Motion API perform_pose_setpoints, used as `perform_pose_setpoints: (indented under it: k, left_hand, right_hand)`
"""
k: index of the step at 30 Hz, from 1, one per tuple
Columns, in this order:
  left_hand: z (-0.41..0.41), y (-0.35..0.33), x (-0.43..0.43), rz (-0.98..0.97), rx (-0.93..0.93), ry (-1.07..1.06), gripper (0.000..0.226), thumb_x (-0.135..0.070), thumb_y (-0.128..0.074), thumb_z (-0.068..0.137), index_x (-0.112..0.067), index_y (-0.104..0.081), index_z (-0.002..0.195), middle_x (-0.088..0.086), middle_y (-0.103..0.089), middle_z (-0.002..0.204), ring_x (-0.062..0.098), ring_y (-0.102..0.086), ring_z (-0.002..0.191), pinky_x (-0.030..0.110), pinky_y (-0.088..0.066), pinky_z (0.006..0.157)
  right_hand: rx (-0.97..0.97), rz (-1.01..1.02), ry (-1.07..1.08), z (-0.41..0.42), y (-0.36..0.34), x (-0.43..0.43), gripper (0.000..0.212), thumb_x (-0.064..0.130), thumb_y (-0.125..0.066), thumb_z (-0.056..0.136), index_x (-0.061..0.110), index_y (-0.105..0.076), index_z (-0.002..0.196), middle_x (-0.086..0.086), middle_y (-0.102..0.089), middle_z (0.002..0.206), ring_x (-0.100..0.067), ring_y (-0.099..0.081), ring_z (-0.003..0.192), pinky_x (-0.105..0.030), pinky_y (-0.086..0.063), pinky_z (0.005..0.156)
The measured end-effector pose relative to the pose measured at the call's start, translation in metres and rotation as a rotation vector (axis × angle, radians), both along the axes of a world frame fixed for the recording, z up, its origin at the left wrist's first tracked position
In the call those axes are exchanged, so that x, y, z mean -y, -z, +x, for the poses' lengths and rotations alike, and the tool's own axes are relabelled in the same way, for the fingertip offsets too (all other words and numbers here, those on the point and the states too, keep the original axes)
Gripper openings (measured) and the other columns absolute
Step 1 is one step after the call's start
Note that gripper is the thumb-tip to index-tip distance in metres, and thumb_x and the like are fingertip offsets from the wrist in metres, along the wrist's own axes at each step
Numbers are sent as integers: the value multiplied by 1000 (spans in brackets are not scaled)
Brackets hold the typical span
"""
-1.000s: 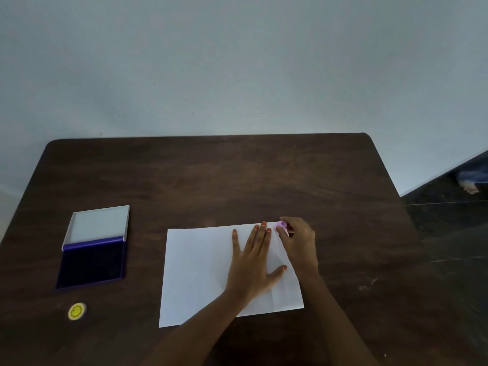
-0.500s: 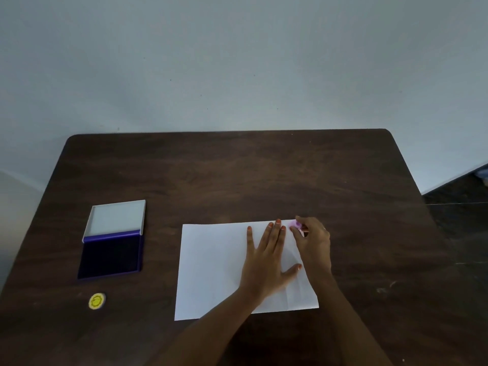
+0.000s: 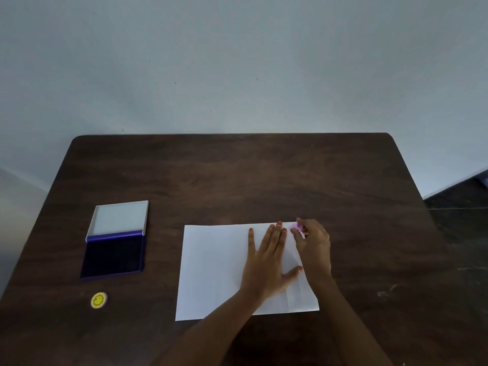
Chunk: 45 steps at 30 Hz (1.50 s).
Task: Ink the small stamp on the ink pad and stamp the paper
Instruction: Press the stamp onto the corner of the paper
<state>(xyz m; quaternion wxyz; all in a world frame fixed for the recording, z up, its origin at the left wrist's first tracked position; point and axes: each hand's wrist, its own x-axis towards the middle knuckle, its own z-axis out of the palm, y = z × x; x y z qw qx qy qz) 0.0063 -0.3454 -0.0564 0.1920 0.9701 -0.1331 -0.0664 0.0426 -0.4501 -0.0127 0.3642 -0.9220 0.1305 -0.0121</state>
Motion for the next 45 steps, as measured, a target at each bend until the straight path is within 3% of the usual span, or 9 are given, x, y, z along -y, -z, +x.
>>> perform_pose_setpoints:
  k: [3,7,9,12,16,19,24,41,45]
  left_hand:
    - [0,0,-1,6,4,0,84,-72,-33,78,-20,-17,142,1,-18,153,21,-13,140,61,4,110]
    - [0,1,-2,25,-17,9,87,-72,-31,78,-20,-5,143,0,-8,155,18,-3,142,57,16,107]
    - [0,1,-2,46,-26,11,87,-72,-30,78,-20,-3,143,0,-4,156,16,2,142,55,18,107]
    - [0,0,-2,67,-35,22,89,-72,-29,78,-20,1,143,-1,1,156,15,8,141,55,20,107]
    - [0,-2,-2,69,-44,26,89,-72,-30,79,-20,3,143,-2,3,156,15,9,141,55,19,108]
    - [0,-3,-2,68,-39,27,88,-71,-30,79,-20,2,143,-1,3,156,15,8,141,54,19,108]
    - [0,-3,-2,58,-23,23,88,-70,-34,79,-19,-2,143,0,-1,155,16,5,141,56,19,106]
    - [1,-4,-4,-4,-20,7,90,-69,-37,79,-21,3,142,-1,0,156,17,2,142,52,24,104]
    - [3,-18,-20,-97,90,-77,79,-62,-45,80,-21,-17,141,3,-23,152,22,-18,139,56,8,107]
  right_hand:
    - [-7,69,26,1,1,3,19,9,-64,81,3,-63,99,-18,-67,106,-27,-61,95,-38,-50,86]
    - [-96,380,249,3,0,23,26,17,-70,77,8,-64,101,-8,-68,99,-14,-60,84,-26,-50,76]
    - [-101,723,464,3,-5,34,27,14,-71,76,8,-65,101,-6,-69,95,-14,-63,86,-28,-51,78]
    - [-177,1273,720,7,-14,48,10,8,-61,83,7,-65,92,-7,-67,92,-13,-63,88,-25,-52,75]
    - [-277,1618,845,11,-16,56,15,8,-55,86,3,-58,100,-12,-60,98,-17,-59,88,-28,-52,69]
    - [-289,1673,854,11,-13,56,27,10,-53,87,1,-54,113,-12,-60,95,-17,-58,87,-28,-51,69]
    - [-293,1697,846,13,-12,57,30,10,-53,88,2,-52,116,-12,-60,94,-17,-58,86,-27,-51,68]
    - [-267,1681,787,3,-32,48,12,9,-56,85,4,-60,95,-10,-63,93,-15,-61,87,-27,-53,74]
    - [-225,1677,703,2,-46,34,11,9,-57,85,6,-61,95,-8,-65,90,-13,-62,85,-19,-57,66]
